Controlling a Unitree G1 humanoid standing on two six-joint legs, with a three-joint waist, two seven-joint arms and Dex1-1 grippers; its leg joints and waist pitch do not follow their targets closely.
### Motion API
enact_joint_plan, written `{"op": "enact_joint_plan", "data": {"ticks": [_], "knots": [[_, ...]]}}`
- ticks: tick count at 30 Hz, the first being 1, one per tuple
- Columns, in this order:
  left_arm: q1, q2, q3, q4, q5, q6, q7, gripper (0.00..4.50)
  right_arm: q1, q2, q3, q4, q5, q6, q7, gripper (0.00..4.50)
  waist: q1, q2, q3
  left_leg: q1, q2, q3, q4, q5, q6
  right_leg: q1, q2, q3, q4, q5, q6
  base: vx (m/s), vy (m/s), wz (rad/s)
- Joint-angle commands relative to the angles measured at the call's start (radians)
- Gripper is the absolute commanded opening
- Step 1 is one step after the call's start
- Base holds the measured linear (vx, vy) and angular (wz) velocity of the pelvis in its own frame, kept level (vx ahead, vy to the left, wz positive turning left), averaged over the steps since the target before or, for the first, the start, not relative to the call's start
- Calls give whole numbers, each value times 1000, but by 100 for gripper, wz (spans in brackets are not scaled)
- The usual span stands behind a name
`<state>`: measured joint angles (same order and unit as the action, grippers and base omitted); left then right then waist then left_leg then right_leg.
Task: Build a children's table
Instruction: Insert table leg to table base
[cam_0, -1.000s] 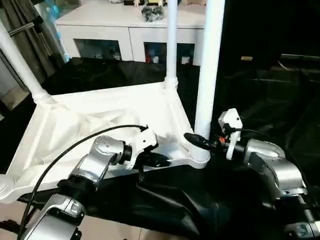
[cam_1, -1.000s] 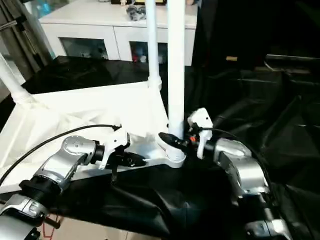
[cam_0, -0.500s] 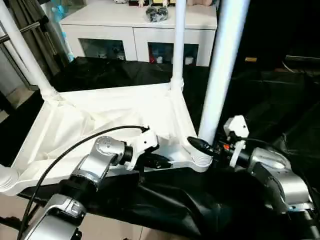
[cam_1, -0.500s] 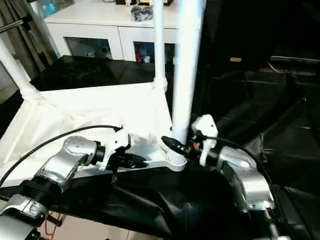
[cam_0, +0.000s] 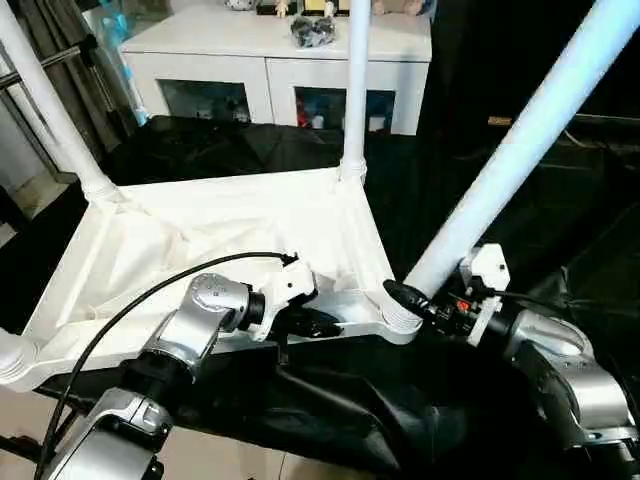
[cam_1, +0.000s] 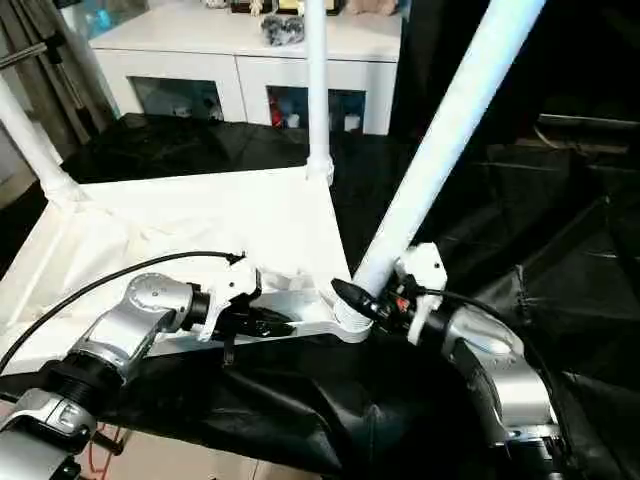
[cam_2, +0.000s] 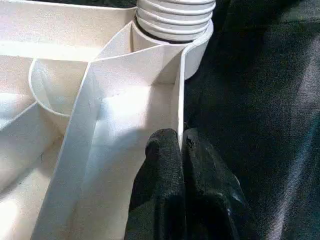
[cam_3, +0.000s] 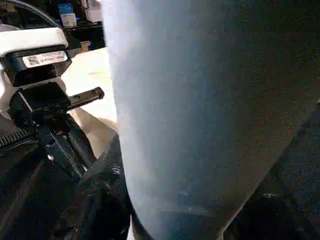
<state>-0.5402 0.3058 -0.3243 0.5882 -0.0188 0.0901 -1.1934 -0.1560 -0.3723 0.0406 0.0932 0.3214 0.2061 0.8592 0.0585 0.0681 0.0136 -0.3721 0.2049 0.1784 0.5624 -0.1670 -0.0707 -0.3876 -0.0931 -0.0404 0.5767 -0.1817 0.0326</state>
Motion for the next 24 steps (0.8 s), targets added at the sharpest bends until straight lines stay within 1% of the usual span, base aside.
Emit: {"op": "enact_joint_plan", "data": {"ticks": [1,3,4,7,8,9,11,13,15,16,17,18,19,20,22,24], "knots": [[-29,16,33,-4,-1,-6,32,0,51,-20,60,94,-47,55,28,188,-4,-10,-30,13,18,-7,-80,-409,-2,19,-35,22,-86,-391,-164,0,0,0],[-27,18,33,-7,-3,-7,29,0,39,-25,75,101,-57,51,35,188,-5,-9,-29,12,17,-6,-80,-408,-2,21,-35,21,-83,-376,-172,0,0,0],[-27,18,31,-10,-4,-7,26,0,25,-26,85,112,-64,48,41,188,-5,-11,-29,12,17,-6,-79,-410,-1,20,-35,21,-84,-379,-173,0,0,0],[-26,18,28,-17,-9,-6,16,0,-11,-32,117,141,-82,52,69,188,-7,-13,-27,14,16,-6,-79,-427,-2,18,-37,21,-88,-424,-167,0,0,0],[-26,18,28,-17,-9,-6,16,0,-11,-32,117,141,-82,52,69,188,-8,-12,-26,14,15,-7,-79,-430,-3,18,-37,21,-88,-434,-165,0,0,0],[-26,17,24,-22,-10,-6,9,0,-36,-37,138,165,-92,58,95,188,-9,-14,-26,16,16,-8,-80,-439,-6,16,-37,20,-89,-454,-161,0,0,0],[-27,16,21,-24,-9,-6,5,0,-53,-40,150,185,-96,61,115,188,-11,-15,-24,16,16,-8,-81,-448,-7,16,-38,21,-92,-467,-157,0,0,0],[-24,18,16,-32,-13,-4,-11,0,-71,-46,171,216,-103,60,153,188,-12,-15,-24,17,17,-9,-81,-455,-9,15,-38,20,-91,-469,-160,0,0,0],[-21,22,10,-38,-15,-6,-26,0,-86,-53,191,236,-112,52,182,188,-14,-15,-25,16,18,-9,-81,-449,-11,18,-36,20,-88,-431,-173,0,0,0],[-20,25,6,-39,-14,-9,-33,0,-93,-56,200,245,-114,50,197,188,-14,-13,-27,16,18,-10,-81,-445,-11,19,-36,20,-86,-417,-179,0,0,0],[-21,29,2,-39,-11,-14,-41,0,-101,-55,207,256,-119,42,207,188,-15,-14,-27,15,19,-8,-81,-432,-9,21,-35,22,-84,-381,-189,0,0,0],[-21,34,-4,-40,-8,-18,-49,0,-113,-55,217,275,-126,30,221,188,-16,-18,-29,13,19,-7,-80,-423,-5,22,-35,21,-81,-356,-200,0,0,0],[-21,34,-4,-40,-8,-18,-49,0,-113,-55,217,275,-126,30,221,188,-16,-18,-29,13,19,-7,-80,-423,-5,22,-35,21,-81,-356,-200,0,0,0],[-23,42,-7,-42,-9,-26,-65,0,-125,-56,233,290,-134,17,243,188,-15,-16,-30,14,19,-6,-79,-406,-2,24,-35,20,-77,-329,-212,0,0,0],[-23,53,-10,-52,-18,-35,-96,0,-139,-61,255,307,-147,-1,275,188,-15,-17,-31,13,19,-4,-79,-387,5,28,-34,20,-74,-292,-226,0,0,0],[-22,62,-13,-60,-27,-43,-124,0,-148,-64,268,318,-158,-13,295,188,-15,-17,-32,12,19,-3,-78,-378,9,31,-33,19,-71,-274,-232,0,0,0]]}}
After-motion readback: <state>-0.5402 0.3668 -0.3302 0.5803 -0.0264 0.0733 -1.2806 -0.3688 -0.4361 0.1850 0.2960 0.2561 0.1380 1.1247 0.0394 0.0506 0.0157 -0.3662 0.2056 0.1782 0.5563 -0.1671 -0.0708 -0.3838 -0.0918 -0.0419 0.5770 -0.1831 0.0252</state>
